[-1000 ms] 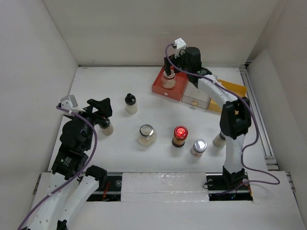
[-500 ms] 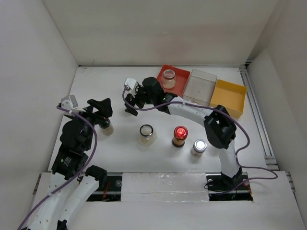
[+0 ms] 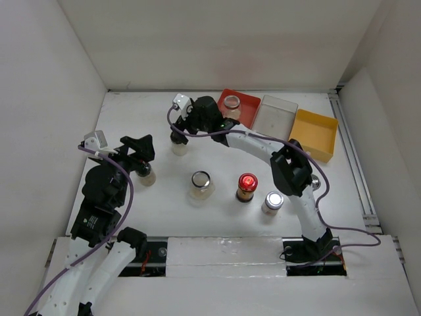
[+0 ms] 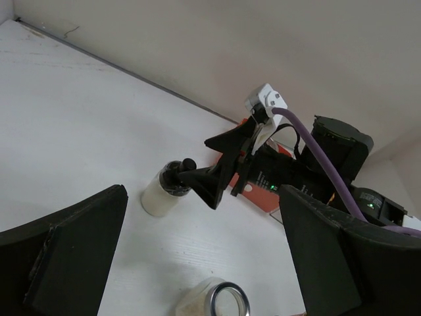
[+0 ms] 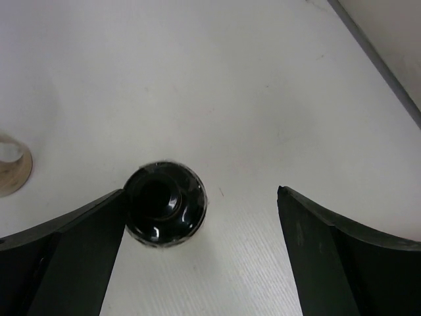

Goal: Organize the condiment bottles

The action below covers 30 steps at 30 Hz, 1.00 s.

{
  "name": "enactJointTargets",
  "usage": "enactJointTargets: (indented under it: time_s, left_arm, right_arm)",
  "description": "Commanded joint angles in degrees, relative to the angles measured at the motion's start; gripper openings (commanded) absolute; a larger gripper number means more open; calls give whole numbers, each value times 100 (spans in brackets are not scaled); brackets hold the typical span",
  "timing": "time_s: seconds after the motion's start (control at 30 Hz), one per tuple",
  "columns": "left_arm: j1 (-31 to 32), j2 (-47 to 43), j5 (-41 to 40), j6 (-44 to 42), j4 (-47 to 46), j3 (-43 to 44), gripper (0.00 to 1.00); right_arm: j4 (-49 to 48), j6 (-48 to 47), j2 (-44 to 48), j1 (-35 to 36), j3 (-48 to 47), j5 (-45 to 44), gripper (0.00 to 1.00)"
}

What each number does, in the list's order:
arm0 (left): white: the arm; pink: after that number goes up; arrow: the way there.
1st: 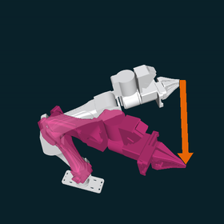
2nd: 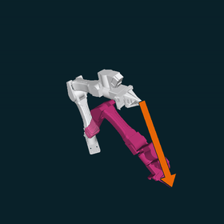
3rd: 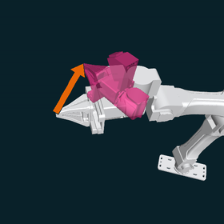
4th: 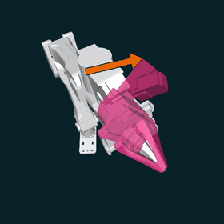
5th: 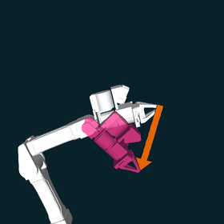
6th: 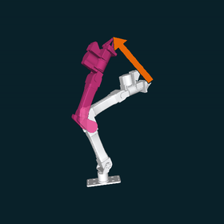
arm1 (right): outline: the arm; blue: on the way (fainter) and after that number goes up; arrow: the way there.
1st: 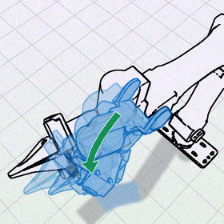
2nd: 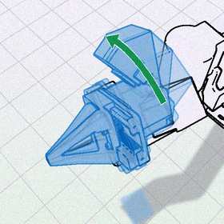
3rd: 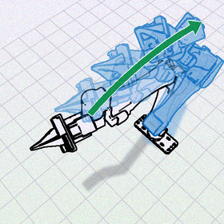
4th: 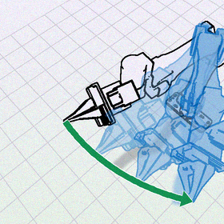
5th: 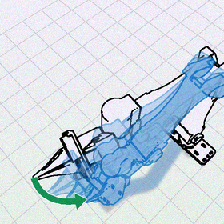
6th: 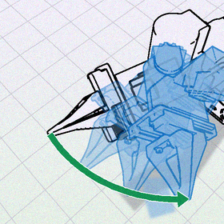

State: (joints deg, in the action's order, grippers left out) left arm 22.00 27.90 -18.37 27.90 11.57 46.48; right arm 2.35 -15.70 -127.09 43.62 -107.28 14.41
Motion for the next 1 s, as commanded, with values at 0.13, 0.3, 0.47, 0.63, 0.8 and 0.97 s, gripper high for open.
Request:
enactJointTargets:
  time_s: [0.13,0.3,0.47,0.63,0.8,0.97]
  left_arm:
    - [-55,-30,0,-83,-340,10,96]
    - [-55,31,53,-83,-340,10,96]
    - [-55,31,53,-83,-340,10,96]
    - [-55,31,53,-83,-340,10,96]
    - [-55,31,53,-83,-340,10,96]
    - [-55,31,53,-83,-340,10,96]
  right_arm:
    - [-165,216,-422,59,-469,412,100]
    - [-165,217,-474,59,-477,413,96]
    - [-165,331,-589,59,-609,657,96]
    - [-383,331,-291,59,-102,1010,100]
    - [-569,445,-220,7,-21,1415,100]
    - [-569,568,-466,-46,-205,1590,100]
